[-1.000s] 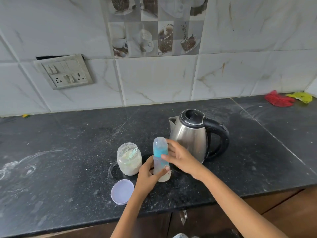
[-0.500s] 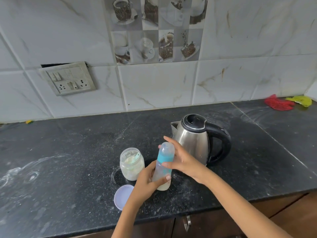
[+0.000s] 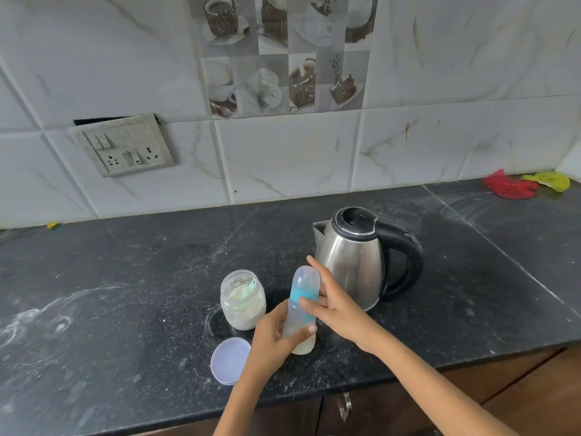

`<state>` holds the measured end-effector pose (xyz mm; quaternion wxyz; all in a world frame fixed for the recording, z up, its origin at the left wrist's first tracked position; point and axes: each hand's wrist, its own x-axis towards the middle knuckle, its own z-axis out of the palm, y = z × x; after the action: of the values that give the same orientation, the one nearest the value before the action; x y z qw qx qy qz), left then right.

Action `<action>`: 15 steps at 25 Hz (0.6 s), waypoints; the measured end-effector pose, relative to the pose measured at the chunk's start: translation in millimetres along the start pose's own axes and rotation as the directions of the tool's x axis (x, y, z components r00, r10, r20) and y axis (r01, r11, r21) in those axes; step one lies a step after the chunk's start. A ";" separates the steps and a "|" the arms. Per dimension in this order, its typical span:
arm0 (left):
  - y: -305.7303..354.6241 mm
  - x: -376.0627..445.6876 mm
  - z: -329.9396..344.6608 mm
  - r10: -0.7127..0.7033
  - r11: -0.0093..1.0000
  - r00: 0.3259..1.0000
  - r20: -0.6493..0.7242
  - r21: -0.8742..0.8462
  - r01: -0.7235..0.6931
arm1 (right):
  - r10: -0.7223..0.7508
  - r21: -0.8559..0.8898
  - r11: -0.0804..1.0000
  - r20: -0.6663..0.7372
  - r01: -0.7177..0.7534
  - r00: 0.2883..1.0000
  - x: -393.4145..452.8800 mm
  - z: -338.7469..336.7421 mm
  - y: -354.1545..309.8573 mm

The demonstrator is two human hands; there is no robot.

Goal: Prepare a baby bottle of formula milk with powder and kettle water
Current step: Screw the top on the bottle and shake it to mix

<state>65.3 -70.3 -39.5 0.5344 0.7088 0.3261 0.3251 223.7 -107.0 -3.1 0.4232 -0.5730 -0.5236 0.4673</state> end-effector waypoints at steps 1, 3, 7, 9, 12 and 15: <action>7.1 -0.1 -2.5 -0.025 0.998 0.998 0.054 -0.054 0.028 | 0.025 0.053 0.998 0.077 -0.029 0.997 -4.8 -3.3 1.4; 20.4 -0.8 -8.2 -0.038 0.993 0.979 0.200 -0.102 0.060 | 0.039 0.076 0.996 0.134 -0.050 0.990 -14.9 -6.5 7.1; 29.8 -7.5 -24.0 -0.048 0.900 0.964 0.263 -0.408 0.156 | -0.076 0.416 0.905 -0.050 0.090 0.996 -25.0 -26.7 -11.8; 17.8 -10.6 -25.1 -0.138 0.889 0.988 0.069 -0.430 0.154 | -0.112 0.623 0.749 -0.215 0.225 0.970 -27.0 -37.1 -27.0; -8.4 -20.9 -8.4 -0.153 0.988 0.988 0.009 -0.031 0.153 | -0.168 0.654 0.704 -0.223 0.275 0.960 -32.5 -35.4 -42.4; -39.7 -26.2 11.1 -0.194 0.896 0.961 0.195 0.435 0.093 | -0.082 0.678 0.664 -0.353 0.316 0.932 -35.5 -32.5 -43.1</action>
<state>54.6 -89.0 -83.4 0.4259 0.8144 0.3752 0.1211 246.2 -138.1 48.9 0.7361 -0.3600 -0.2876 0.4958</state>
